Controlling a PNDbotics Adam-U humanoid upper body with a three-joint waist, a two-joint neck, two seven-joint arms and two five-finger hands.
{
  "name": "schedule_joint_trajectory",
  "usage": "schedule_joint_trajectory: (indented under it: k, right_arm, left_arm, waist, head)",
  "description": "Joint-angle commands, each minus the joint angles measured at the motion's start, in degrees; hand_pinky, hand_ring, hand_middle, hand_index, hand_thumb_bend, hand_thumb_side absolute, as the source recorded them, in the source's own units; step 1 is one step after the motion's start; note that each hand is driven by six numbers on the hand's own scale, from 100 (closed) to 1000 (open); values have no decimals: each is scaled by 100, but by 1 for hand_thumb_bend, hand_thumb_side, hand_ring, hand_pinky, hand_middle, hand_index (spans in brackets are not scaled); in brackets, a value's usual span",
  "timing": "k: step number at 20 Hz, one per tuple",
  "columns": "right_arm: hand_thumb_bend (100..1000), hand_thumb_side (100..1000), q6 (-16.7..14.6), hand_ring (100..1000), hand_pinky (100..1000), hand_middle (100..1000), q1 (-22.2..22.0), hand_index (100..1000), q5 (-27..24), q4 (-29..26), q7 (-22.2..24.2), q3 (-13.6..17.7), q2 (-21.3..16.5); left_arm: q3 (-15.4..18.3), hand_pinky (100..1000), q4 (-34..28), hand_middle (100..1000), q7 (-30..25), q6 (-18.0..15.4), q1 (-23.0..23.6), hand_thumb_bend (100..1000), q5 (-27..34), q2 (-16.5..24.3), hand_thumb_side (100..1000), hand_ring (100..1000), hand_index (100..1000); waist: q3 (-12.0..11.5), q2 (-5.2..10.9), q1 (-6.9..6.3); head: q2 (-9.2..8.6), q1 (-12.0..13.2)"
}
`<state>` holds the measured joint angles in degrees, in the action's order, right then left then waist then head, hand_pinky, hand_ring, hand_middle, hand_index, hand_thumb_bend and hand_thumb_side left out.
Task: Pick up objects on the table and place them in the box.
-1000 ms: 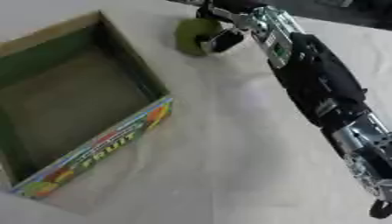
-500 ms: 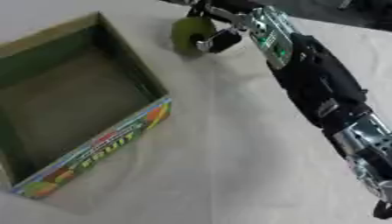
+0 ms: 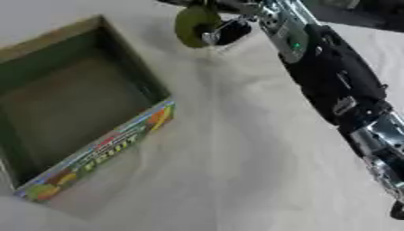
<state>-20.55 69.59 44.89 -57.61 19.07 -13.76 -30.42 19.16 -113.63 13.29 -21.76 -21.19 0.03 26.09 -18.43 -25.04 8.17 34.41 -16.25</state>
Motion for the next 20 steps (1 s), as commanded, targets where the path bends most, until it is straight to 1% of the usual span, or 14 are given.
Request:
schedule_joint_trajectory:
  k: [1, 3, 6, 11, 13, 16, 17, 18, 19, 20]
  right_arm:
    - [100, 281, 33, 623, 739, 671, 110, 823, -42, -457, -92, -16, -236]
    - [100, 281, 44, 623, 733, 676, 107, 824, -40, -707, -146, -52, -266]
    - [100, 276, 23, 624, 728, 678, 121, 823, -71, -1284, -262, -122, -310]
    - [100, 286, 20, 626, 719, 678, 137, 817, -98, -1993, -289, -299, -302]
    - [100, 283, -7, 624, 716, 680, 169, 816, -124, -2257, -262, -393, -214]
    - [100, 258, -33, 617, 714, 674, 259, 810, -204, -2565, -172, -501, 92]
    - [100, 254, -28, 616, 713, 673, 284, 808, -213, -2613, -140, -525, 189]
    - [100, 254, -24, 616, 714, 673, 305, 808, -212, -2647, -114, -547, 277]
    - [100, 233, -37, 612, 714, 664, 318, 802, -221, -2674, -96, -563, 358]
    - [100, 227, -30, 611, 714, 663, 332, 802, -228, -2693, -86, -569, 499]
  left_arm:
    - [13, 573, -96, 624, 28, 1, -17, 100, 2, 171, 569, 654, 736]
    - [12, 573, -96, 623, 38, 2, -14, 100, 6, 174, 569, 654, 735]
    - [12, 573, -96, 622, 66, 5, -12, 100, 13, 182, 569, 653, 735]
    - [8, 575, -96, 621, 122, -11, -23, 100, 18, 205, 568, 652, 735]
    - [-1, 576, -96, 620, 155, -35, -43, 100, 20, 221, 567, 652, 735]
    - [-25, 581, -96, 616, 236, -132, -78, 100, 16, 271, 565, 650, 735]
    - [-38, 583, -96, 614, 268, -169, -92, 100, 15, 288, 544, 650, 735]
    - [-53, 583, -96, 614, 297, -205, -108, 100, 17, 305, 544, 650, 735]
    - [-67, 588, -96, 611, 322, -240, -126, 100, 18, 322, 500, 648, 735]
    - [-88, 590, -96, 610, 355, -304, -159, 100, 24, 353, 482, 648, 735]
  waist:
    - [9, 184, -90]
    - [13, 199, -91]
    - [17, 229, -94]
    - [-2, 270, -104]
    - [-21, 285, -114]
    - [-66, 314, -140]
    - [-80, 324, -148]
    - [-94, 333, -154]
    - [-110, 342, -161]
    - [-136, 356, -171]
  head:
    - [26, 0]
    - [36, 0]
    - [56, 0]
    - [88, -15]
    - [125, -36]
    - [214, -108]
    - [235, -132]
    - [252, -154]
    - [270, -178]
    - [301, -215]
